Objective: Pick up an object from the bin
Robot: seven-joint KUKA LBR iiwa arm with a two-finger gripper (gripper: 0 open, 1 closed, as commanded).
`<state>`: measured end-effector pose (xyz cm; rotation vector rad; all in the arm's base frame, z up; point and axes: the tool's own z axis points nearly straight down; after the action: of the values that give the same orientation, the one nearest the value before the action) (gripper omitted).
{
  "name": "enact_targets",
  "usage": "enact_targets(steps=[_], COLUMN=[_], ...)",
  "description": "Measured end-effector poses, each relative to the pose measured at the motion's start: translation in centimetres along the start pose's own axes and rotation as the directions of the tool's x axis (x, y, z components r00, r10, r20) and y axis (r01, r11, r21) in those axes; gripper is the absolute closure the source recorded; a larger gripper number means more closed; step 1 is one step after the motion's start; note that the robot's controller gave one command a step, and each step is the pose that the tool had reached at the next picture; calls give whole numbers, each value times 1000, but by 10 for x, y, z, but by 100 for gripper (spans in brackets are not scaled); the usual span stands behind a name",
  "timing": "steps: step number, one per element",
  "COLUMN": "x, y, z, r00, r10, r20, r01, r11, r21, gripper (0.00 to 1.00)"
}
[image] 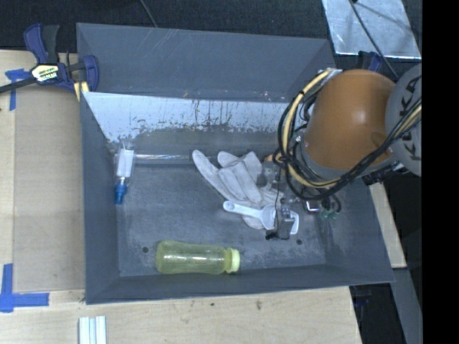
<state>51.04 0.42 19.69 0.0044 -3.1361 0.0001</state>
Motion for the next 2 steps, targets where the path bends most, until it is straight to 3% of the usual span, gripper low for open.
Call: enact_targets(steps=[1,2], x=[-2,-14], y=[0,-19], z=[-4,80], r00=[1000,997], r10=[0,78], r20=[9,13], r01=[0,-78], r11=[1000,997], r21=[0,-1], gripper=[0,0])
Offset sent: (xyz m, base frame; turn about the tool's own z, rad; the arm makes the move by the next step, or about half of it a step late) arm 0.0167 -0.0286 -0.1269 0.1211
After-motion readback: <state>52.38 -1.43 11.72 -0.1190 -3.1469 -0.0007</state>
